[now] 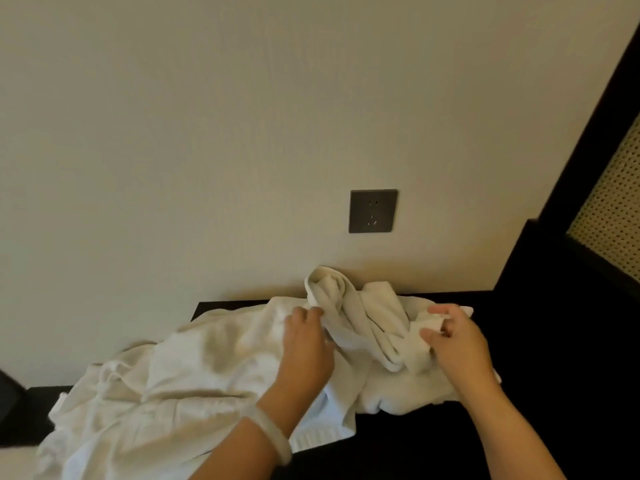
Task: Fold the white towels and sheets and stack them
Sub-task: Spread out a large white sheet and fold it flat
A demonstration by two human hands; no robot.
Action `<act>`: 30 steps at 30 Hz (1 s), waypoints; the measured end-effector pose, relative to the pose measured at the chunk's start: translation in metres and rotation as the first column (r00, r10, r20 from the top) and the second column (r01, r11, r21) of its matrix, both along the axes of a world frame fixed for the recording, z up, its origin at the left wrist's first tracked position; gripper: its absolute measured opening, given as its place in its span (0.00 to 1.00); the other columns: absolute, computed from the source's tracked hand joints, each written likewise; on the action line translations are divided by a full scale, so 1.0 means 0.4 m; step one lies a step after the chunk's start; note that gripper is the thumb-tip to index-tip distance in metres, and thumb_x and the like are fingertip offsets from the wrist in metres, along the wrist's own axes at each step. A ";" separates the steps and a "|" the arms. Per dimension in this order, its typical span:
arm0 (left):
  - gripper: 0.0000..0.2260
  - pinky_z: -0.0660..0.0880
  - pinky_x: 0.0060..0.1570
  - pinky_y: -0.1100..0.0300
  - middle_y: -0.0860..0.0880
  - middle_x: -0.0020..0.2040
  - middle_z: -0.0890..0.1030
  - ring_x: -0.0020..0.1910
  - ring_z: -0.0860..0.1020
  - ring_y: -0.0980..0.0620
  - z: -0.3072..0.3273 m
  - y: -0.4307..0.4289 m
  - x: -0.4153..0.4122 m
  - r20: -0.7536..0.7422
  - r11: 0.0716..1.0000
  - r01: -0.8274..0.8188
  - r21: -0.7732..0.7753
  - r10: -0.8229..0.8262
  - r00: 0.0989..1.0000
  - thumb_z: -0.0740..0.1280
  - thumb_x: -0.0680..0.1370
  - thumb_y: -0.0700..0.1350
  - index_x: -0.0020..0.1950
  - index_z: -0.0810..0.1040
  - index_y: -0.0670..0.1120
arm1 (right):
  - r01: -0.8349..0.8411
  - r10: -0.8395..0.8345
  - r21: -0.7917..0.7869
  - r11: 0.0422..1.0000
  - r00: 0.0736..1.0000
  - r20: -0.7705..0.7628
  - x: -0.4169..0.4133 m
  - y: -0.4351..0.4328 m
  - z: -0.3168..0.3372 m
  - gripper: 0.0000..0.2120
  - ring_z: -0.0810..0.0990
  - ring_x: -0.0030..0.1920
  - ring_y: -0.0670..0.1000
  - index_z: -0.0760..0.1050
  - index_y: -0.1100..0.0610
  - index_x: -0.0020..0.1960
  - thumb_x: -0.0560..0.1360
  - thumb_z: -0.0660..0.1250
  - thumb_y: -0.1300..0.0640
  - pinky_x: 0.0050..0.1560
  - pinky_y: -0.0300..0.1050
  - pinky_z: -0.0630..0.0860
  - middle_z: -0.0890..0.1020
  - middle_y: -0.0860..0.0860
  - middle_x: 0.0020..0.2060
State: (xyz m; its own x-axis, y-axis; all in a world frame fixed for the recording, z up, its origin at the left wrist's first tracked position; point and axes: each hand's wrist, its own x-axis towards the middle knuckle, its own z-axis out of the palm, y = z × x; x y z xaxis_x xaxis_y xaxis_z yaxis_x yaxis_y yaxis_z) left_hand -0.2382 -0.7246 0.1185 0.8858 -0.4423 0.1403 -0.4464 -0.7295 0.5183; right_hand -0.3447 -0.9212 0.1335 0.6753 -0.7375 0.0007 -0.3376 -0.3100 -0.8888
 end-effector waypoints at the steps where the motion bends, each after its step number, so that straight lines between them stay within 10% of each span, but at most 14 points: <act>1: 0.19 0.67 0.57 0.63 0.48 0.62 0.68 0.60 0.70 0.48 -0.011 -0.003 -0.026 -0.033 0.989 0.104 -0.100 -0.108 0.994 0.65 0.78 0.42 0.69 0.68 0.47 | -0.015 0.015 0.038 0.999 1.000 -0.002 -0.004 0.013 -0.025 0.16 0.78 0.44 0.49 0.74 0.48 0.60 0.77 0.68 0.64 0.38 0.43 0.74 0.79 0.52 0.50; 7: 0.22 0.67 0.66 0.55 0.50 0.75 0.62 0.67 0.67 0.44 -0.041 -0.066 -0.022 0.040 0.902 0.384 0.195 -0.398 0.916 0.58 0.81 0.38 0.75 0.67 0.51 | -0.137 0.130 0.102 0.985 0.989 0.077 -0.016 0.068 -0.091 0.23 0.76 0.57 0.46 0.77 0.38 0.57 0.78 0.65 0.67 0.52 0.36 0.75 0.78 0.44 0.56; 10: 0.14 0.69 0.58 0.56 0.46 0.62 0.76 0.60 0.73 0.44 -0.026 -0.079 -0.012 0.016 0.860 0.366 0.356 -0.397 0.918 0.58 0.80 0.37 0.63 0.77 0.45 | -0.093 0.092 0.005 0.996 0.990 0.106 -0.024 0.077 -0.089 0.19 0.79 0.53 0.44 0.74 0.34 0.51 0.79 0.66 0.62 0.44 0.30 0.72 0.80 0.41 0.51; 18: 0.10 0.70 0.43 0.74 0.62 0.41 0.81 0.41 0.78 0.64 0.189 -0.070 -0.153 -0.212 0.777 0.492 -0.393 -0.597 0.774 0.71 0.77 0.47 0.41 0.81 0.62 | -0.250 0.155 0.260 0.933 0.929 0.336 -0.118 0.088 0.014 0.15 0.85 0.46 0.49 0.79 0.42 0.54 0.79 0.66 0.62 0.42 0.39 0.80 0.86 0.51 0.44; 23: 0.06 0.68 0.37 0.75 0.63 0.33 0.79 0.34 0.75 0.64 0.245 -0.090 -0.231 -0.217 0.722 0.533 -0.440 -0.662 0.718 0.71 0.76 0.48 0.41 0.82 0.59 | -0.253 0.120 0.282 0.925 0.901 0.416 -0.230 0.085 0.093 0.08 0.85 0.40 0.52 0.81 0.47 0.47 0.74 0.65 0.46 0.37 0.40 0.80 0.85 0.55 0.40; 30: 0.05 0.67 0.38 0.71 0.65 0.37 0.75 0.37 0.72 0.63 0.197 -0.164 -0.301 -0.088 0.754 0.581 -0.308 -0.630 0.771 0.69 0.77 0.51 0.43 0.79 0.52 | -0.163 -0.021 0.399 0.902 0.908 0.418 -0.385 0.067 0.106 0.12 0.83 0.43 0.56 0.84 0.53 0.46 0.67 0.70 0.48 0.48 0.49 0.79 0.84 0.59 0.42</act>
State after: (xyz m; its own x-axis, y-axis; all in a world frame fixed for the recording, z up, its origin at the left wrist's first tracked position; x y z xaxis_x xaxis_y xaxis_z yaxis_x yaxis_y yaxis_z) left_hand -0.3587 -0.7902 0.1974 0.4627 -0.8656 0.1914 -0.6333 -0.1717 0.7546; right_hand -0.4987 -0.8945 0.1757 0.7331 -0.6800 -0.0116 0.0863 0.1100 -0.9902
